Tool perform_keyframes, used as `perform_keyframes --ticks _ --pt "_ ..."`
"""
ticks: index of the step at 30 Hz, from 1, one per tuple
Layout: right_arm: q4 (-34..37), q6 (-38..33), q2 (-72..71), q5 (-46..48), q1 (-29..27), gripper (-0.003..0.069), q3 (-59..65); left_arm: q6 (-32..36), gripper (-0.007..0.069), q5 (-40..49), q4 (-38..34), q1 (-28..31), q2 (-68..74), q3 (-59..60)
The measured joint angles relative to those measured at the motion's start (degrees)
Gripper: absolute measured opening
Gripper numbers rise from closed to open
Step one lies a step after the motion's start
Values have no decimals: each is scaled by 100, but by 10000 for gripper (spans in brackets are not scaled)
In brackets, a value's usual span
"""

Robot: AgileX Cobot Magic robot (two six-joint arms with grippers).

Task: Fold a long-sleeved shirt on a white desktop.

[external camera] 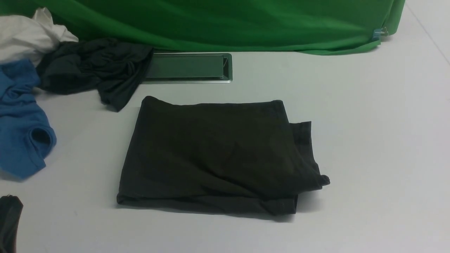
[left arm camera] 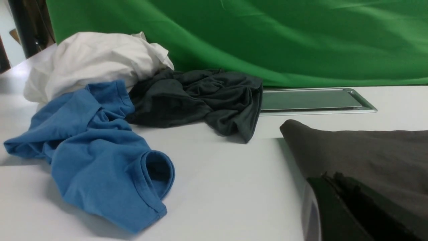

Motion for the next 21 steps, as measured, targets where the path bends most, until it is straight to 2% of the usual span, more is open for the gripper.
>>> perform_keyframes --ticks 15,21 --pt "0 0 -11 -9 0 240 0 0 18 0 0 0 0 0" --pt "0 0 -11 -9 0 240 0 221 18 0 0 6 0 0"
